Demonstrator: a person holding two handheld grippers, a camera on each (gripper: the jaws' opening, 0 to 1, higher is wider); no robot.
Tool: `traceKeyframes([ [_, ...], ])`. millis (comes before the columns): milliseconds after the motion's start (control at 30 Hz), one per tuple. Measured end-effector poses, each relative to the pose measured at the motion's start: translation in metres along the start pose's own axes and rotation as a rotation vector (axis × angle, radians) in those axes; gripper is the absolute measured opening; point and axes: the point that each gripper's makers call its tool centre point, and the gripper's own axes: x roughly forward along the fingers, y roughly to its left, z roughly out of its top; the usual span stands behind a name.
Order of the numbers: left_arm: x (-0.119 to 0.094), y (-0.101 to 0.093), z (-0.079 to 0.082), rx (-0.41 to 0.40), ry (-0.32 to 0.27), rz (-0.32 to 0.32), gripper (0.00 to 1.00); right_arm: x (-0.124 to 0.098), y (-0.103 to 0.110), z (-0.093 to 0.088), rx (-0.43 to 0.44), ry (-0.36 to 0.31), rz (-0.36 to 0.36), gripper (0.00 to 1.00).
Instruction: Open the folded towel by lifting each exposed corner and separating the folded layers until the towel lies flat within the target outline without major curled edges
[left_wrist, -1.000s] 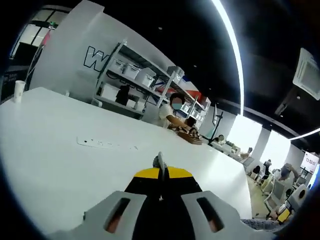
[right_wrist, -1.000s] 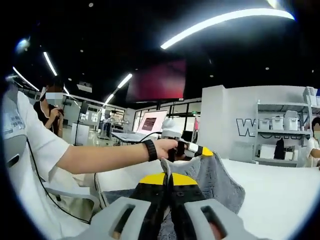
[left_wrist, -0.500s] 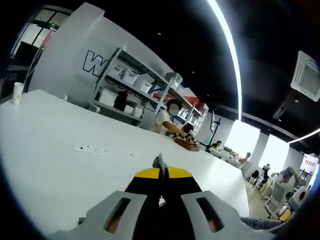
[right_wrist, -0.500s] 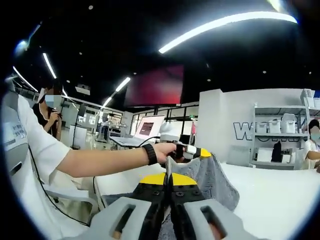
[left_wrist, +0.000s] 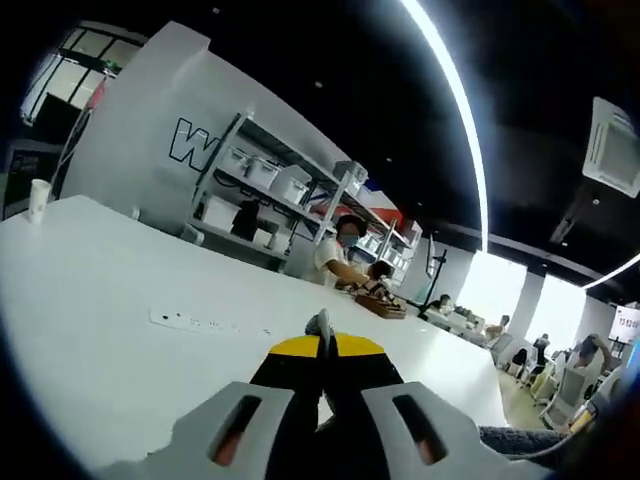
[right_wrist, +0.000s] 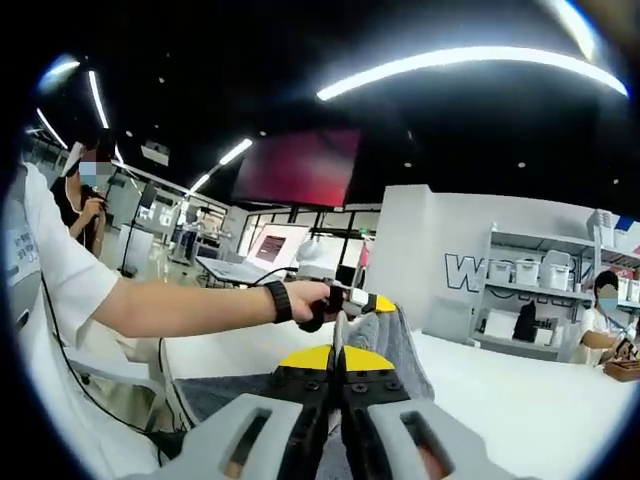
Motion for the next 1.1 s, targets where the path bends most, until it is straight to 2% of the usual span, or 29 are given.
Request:
traceKeyframes([
  [200,0.005,-0.007,0.005,0.021,-0.008,-0.001,0.01,-0.002,-0.005,0.0,0.003,-0.003,-0.015,0.0],
  [467,0.012,-0.014,0.002,0.02,0.005,-0.014,0.01,-0.009,-0.005,0.001,0.006,-0.009,-0.029,0.0],
  [533,0.014,-0.017,0.001,-0.008,-0.004,-0.022,0.01,-0.011,-0.006,0.0,0.01,-0.009,-0.033,0.0],
  [1100,0.021,-0.033,-0.007,-0.044,-0.01,-0.062,0.01,-0.027,-0.01,0.003,0.02,-0.013,-0.072,0.0],
])
